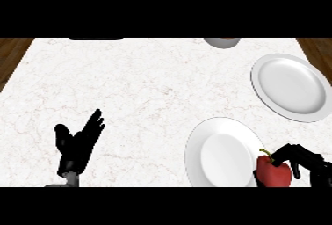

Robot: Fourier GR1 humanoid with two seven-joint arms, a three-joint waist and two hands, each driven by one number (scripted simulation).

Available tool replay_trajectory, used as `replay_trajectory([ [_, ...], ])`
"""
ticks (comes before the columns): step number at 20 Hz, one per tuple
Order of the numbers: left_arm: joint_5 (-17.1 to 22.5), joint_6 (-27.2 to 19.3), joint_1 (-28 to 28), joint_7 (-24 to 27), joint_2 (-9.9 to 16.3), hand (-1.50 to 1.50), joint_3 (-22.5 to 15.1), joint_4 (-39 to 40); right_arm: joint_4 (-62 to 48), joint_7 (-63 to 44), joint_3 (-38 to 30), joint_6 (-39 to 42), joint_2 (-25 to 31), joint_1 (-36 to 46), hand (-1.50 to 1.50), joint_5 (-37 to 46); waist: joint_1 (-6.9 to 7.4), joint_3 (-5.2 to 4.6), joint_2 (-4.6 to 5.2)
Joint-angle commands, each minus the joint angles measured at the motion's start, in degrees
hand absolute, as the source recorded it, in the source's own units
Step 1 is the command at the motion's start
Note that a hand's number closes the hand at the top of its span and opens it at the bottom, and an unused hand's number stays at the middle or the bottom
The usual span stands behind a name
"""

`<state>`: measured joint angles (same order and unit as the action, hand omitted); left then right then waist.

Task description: Pick the bell pepper from the plate and place it in the plate

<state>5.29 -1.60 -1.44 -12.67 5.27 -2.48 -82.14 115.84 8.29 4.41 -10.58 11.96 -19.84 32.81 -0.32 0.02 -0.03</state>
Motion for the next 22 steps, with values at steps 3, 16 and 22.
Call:
replay_trajectory([
  [3,0.0,1.1,-1.7,0.2,0.8,0.00,0.1,-0.8,-7.5,0.9,-13.3,4.1,1.8,9.5,1.50,-17.2,0.54,0.03,0.06],
  [16,0.7,1.9,3.0,-2.5,1.2,0.00,1.3,0.2,-61.5,20.6,-28.4,-5.7,12.2,42.7,1.50,-15.3,1.88,0.10,0.46],
  [22,-0.9,1.3,3.6,-1.8,-0.8,0.00,-1.1,0.3,-83.1,29.4,-31.8,-5.8,17.7,55.2,1.50,-16.0,3.17,0.20,1.01],
])
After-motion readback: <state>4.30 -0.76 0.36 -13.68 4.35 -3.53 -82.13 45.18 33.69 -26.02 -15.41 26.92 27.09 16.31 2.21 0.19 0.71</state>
